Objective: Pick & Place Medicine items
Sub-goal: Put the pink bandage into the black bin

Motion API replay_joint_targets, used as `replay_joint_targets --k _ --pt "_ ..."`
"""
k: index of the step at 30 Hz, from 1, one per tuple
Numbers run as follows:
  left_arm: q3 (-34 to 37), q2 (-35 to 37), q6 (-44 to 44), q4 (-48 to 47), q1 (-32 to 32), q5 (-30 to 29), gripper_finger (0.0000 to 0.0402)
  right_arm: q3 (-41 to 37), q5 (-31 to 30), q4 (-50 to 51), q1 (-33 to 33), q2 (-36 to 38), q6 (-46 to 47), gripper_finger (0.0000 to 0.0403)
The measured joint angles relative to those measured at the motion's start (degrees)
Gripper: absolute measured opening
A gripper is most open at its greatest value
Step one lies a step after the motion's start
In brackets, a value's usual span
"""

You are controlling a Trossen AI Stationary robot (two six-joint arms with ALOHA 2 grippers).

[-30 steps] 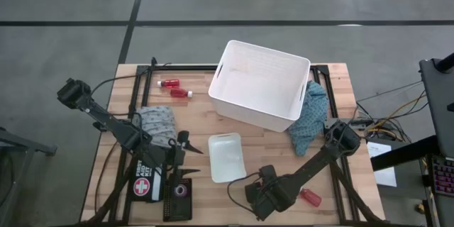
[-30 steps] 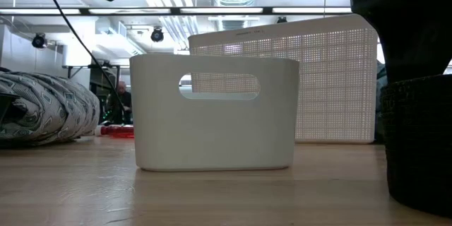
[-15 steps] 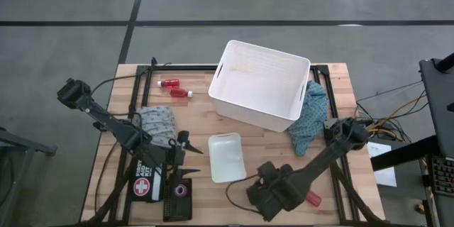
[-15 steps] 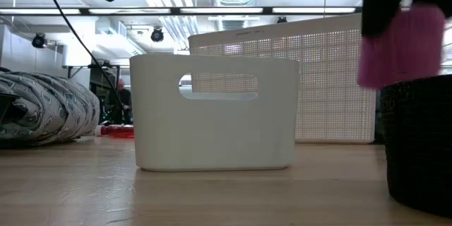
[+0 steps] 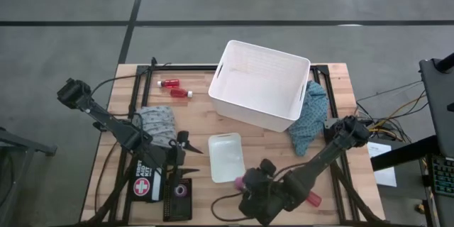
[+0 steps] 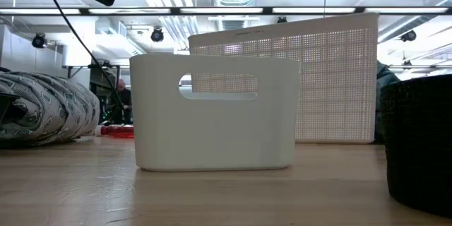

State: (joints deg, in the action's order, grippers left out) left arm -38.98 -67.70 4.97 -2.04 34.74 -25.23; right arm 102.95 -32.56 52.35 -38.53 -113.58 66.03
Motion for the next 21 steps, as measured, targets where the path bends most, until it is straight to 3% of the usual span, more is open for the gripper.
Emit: replay_joint_targets --k 7,21 --pt "0.00 0.00 0.00 -1.06 0.02 0.00 0.0292 -0.17 4.23 -7.80 2.20 -1.67 -9.72 0.0219" --pt "0.00 0.00 0.00 -1.80 0.00 -0.01 0.0292 1.30 8.37 -17.36 3.99 -6.77 -17.01 0.0219"
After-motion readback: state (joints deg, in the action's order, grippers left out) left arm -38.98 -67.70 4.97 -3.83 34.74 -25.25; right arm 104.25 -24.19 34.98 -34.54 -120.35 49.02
